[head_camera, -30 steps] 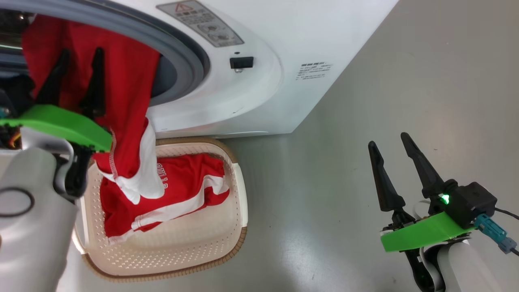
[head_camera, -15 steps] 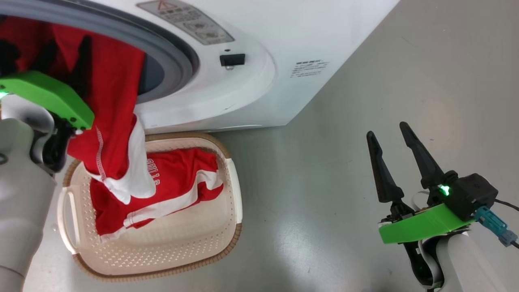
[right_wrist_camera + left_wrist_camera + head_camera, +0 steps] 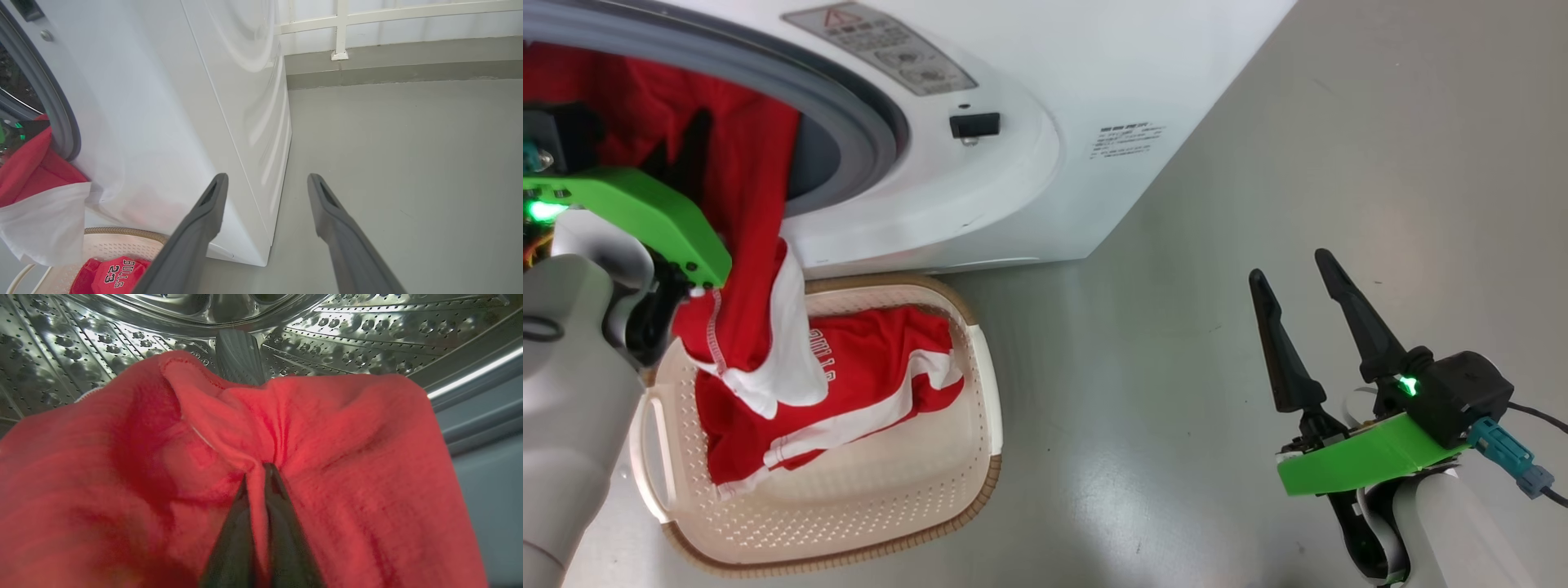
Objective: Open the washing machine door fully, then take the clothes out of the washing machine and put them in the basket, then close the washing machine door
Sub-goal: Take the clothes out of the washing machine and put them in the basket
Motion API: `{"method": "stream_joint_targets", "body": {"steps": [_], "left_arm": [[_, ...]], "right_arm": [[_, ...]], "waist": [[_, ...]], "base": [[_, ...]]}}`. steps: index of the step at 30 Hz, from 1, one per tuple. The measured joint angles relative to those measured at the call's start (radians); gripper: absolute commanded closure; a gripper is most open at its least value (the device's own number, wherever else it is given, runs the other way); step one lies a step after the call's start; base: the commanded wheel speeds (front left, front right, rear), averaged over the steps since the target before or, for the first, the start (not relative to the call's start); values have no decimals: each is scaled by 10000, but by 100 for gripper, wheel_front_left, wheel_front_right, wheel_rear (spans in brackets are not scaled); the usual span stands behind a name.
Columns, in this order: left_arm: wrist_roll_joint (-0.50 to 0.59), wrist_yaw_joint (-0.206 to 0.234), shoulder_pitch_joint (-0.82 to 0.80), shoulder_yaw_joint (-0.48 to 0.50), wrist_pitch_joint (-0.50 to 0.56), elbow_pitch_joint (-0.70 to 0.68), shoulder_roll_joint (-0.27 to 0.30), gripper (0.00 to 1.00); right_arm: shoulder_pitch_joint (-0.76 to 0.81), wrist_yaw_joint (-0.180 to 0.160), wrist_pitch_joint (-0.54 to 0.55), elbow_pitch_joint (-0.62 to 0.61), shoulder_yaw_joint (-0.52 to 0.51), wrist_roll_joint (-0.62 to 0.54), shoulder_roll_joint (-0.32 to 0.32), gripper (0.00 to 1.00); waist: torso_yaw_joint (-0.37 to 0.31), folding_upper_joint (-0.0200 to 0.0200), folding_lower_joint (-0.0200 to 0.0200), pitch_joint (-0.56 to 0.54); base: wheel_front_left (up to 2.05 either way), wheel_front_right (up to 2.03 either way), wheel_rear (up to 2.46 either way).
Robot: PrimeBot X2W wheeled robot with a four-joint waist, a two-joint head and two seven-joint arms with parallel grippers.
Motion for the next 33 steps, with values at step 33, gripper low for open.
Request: {"method": "stream_joint_targets", "body": {"steps": [33], "left_arm": [[6512, 63, 5706, 8263, -809, -7457, -2558, 100]], "right_arm": [[273, 0, 0, 146, -21, 4, -4, 0]], "waist": [[469, 0, 0, -1066]], "base": [[0, 0, 0]]}}
